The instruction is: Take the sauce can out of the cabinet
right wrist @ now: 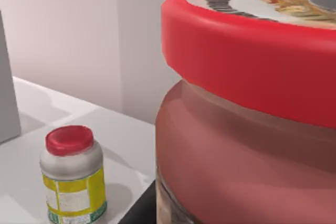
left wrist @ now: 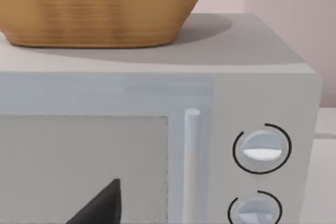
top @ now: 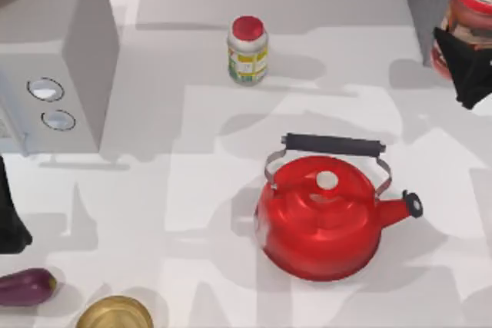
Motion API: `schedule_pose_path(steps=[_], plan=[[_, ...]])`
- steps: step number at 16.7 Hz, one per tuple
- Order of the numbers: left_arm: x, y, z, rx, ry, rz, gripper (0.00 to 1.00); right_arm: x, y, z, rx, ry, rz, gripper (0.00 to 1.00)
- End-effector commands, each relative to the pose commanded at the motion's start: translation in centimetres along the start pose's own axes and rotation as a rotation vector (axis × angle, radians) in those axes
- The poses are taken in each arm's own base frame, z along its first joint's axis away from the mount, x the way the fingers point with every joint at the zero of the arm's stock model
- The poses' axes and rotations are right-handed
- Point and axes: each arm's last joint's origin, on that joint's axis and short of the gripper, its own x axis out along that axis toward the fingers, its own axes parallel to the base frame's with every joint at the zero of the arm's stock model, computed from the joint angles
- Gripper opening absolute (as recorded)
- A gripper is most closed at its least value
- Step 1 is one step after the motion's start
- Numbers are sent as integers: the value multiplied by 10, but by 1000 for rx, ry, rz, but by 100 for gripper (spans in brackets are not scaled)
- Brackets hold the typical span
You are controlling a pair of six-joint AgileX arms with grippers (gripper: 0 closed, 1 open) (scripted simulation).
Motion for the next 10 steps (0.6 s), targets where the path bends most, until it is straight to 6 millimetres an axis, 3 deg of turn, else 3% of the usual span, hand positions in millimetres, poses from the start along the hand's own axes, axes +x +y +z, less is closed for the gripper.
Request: schedule_pose_path(steps=[5,10], plan=[[0,0,0,0,0,0,100,23,-19,-60,6,7,106,0],[0,0,0,0,0,0,100,26,-22,-74,3,4,129,0]])
